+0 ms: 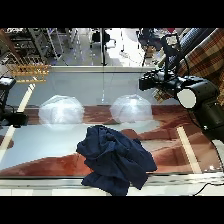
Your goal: Fold the clothes and pants, and hang the long-sleeved shirts on hangers.
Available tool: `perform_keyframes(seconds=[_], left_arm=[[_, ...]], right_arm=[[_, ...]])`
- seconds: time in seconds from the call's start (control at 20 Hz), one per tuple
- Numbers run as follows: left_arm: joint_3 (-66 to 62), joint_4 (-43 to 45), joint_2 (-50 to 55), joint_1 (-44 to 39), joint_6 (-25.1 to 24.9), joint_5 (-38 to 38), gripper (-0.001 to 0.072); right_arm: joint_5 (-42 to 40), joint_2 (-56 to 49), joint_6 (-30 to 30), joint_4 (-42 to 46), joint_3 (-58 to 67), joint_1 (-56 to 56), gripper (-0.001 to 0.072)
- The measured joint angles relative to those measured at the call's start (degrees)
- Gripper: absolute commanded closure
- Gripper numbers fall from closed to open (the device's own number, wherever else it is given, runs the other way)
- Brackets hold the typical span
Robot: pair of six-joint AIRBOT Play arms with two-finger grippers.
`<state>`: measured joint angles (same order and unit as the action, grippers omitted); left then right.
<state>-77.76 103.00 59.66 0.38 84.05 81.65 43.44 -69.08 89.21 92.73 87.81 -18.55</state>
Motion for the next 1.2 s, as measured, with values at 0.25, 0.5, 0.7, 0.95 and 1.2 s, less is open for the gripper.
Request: perform_keyframes(seconds=[0.25,0.5,0.7,0.95,1.2], left_arm=[[0.00,0.00,0.00,0.00,0.00,0.00,0.0363],[0.00,0.02,0.00,0.00,-0.02,-0.20,0.0363],[0.00,0.00,0.02,0.00,-0.02,-1.57,0.0363],[0.00,-1.99,0.13,0.00,0.59,-3.41,0.0342],[0.15,-15.67,1.03,-0.02,1.38,-3.10,0.0009]], right_arm=[[0.00,0.00,0.00,0.00,0.00,0.00,0.0693],[0.00,0.00,0.00,0.02,0.00,0.00,0.0693],[0.00,0.00,0.02,0.00,0.00,0.00,0.0693],[0.00,0.00,0.00,0.00,0.00,0.00,0.0693],[2.69,0.17,0.04,-4.79,0.00,-0.02,0.0693]])
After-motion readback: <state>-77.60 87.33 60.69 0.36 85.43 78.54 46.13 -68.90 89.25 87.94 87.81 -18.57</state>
